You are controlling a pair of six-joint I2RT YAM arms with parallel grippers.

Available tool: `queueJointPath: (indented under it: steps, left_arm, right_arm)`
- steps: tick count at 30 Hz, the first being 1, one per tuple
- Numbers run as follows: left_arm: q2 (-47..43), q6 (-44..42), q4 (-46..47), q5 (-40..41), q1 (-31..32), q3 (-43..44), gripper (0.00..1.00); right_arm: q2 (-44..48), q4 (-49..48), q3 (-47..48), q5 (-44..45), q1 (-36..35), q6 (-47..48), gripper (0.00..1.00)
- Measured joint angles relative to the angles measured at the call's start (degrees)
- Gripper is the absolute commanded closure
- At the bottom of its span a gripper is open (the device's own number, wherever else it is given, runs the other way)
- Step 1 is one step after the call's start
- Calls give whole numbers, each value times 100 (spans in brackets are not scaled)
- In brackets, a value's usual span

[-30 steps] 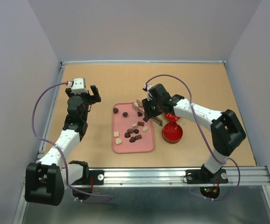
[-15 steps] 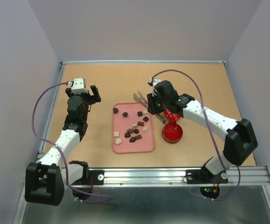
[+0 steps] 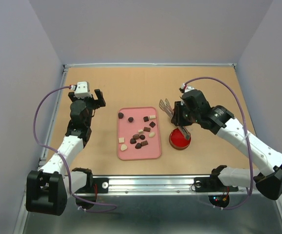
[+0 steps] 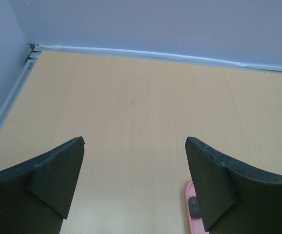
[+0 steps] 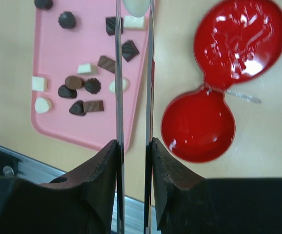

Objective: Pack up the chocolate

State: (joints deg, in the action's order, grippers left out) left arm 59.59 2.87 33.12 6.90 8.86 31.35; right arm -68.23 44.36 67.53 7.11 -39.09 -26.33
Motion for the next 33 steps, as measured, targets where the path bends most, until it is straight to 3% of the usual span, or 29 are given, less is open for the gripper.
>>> queueJointPath:
  steps: [12,24,30,33]
  left_arm:
    - [0,20,2,-52,2,0,4]
    - [68,44,2,-85,2,0,4]
    - [72,44,4,-85,0,0,4]
    - [79,44,2,-85,0,0,4]
  right_arm:
    - [632,1456,-101,184,0,-1307,75]
    - [765,2251,-461,256,0,-1700,75]
    - [660,2326,-472,184,0,-1696,70]
    - [656,2319,-529,149,0,-1683,63]
